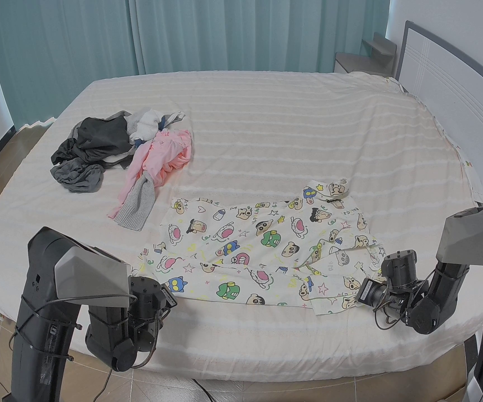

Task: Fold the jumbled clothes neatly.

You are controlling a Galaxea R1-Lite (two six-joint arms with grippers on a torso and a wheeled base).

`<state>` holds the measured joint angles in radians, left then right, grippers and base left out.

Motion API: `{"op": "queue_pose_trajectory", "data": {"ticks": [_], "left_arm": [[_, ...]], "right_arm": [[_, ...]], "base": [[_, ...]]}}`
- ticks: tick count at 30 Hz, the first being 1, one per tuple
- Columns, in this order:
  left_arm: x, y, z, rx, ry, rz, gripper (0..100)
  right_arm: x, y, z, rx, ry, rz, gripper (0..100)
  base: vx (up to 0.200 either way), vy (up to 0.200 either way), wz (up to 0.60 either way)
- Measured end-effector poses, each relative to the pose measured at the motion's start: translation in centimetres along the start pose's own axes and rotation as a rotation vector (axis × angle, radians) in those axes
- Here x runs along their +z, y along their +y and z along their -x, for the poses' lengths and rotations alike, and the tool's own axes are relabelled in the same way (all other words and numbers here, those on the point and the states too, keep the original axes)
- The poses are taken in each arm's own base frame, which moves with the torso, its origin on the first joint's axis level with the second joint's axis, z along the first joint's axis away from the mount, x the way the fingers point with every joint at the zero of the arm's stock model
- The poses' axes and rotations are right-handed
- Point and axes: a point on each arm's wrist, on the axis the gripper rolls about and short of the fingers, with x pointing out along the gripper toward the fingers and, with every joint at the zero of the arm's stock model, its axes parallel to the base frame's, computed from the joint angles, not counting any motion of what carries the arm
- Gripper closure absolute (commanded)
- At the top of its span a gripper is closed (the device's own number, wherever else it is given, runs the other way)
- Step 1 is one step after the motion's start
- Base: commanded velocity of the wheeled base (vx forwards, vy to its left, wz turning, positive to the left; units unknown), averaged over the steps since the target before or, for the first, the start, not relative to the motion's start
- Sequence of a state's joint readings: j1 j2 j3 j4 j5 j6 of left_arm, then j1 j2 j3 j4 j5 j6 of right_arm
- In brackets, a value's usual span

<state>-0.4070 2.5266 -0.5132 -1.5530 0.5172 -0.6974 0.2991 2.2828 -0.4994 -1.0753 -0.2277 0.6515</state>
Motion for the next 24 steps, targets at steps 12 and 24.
{"op": "queue_pose_trajectory", "data": {"ticks": [12,24], "left_arm": [[0.2,1.0,1.8,0.012,0.054,-0.09,100],[-0.2,1.3,2.5,0.009,0.09,-0.114,100]], "right_arm": [[-1.1,-0.9,2.9,-0.01,0.057,0.033,100],[-2.4,-2.3,5.4,-0.036,0.125,0.091,100]], "base": [[0.0,0.0,0.0],[0.0,0.0,0.0]]}}
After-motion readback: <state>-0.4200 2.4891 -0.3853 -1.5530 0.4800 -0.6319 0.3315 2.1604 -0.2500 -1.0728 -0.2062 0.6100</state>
